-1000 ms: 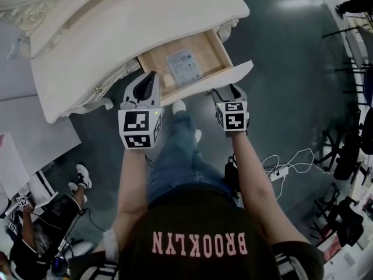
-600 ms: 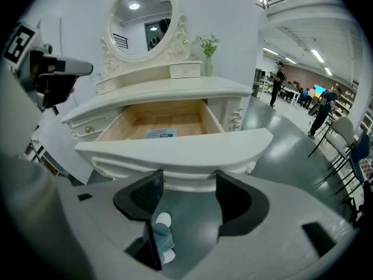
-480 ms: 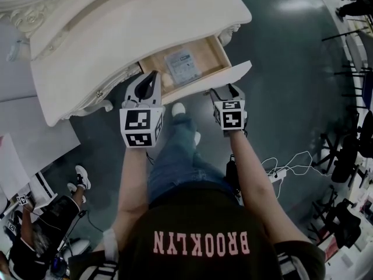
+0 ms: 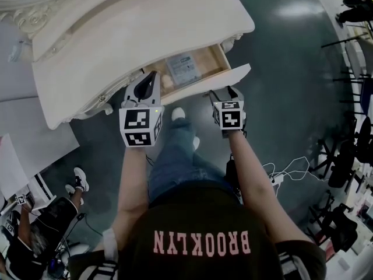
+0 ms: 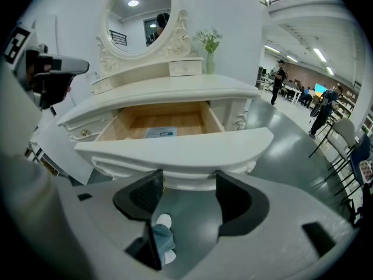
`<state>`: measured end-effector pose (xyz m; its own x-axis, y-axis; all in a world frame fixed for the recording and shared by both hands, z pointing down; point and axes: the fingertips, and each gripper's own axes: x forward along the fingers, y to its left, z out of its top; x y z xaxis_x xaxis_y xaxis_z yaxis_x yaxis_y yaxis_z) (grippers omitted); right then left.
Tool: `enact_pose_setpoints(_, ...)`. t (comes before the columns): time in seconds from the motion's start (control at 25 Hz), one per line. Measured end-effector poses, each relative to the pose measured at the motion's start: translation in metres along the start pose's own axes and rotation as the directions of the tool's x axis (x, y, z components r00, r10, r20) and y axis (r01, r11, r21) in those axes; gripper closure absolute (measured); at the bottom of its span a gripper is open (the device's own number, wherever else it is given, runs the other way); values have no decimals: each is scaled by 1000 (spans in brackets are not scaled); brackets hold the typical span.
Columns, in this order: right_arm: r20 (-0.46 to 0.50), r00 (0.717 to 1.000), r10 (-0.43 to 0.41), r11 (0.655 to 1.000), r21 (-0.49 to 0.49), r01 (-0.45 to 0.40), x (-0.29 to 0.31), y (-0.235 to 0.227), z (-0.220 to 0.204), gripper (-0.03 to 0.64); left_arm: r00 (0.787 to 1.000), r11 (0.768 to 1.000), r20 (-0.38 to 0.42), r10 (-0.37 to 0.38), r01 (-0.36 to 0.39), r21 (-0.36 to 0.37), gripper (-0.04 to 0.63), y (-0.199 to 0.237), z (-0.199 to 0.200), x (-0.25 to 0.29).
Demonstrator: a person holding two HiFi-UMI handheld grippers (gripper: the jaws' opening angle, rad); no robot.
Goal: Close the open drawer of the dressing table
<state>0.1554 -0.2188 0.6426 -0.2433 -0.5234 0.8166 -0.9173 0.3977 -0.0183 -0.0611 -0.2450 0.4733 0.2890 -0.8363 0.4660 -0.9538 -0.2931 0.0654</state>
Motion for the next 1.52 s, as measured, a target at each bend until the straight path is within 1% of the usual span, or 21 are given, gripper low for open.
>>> enact_pose_setpoints(0.6, -16, 1000, 3, 1000, -12, -3, 20, 4, 33, 357, 999, 999, 16, 29, -29, -30, 586, 28, 12, 12)
enact_pose_setpoints(1.04, -15, 1000, 11, 1000, -24, -11, 39, 4, 54, 357, 998, 996, 22, 65, -63, -63, 586, 52, 17, 23)
enact_pose_setpoints(1.52, 6, 1000, 5, 1000, -17, -5, 54, 5, 76, 357, 996, 995, 30, 78, -76, -62, 586, 67, 23, 34)
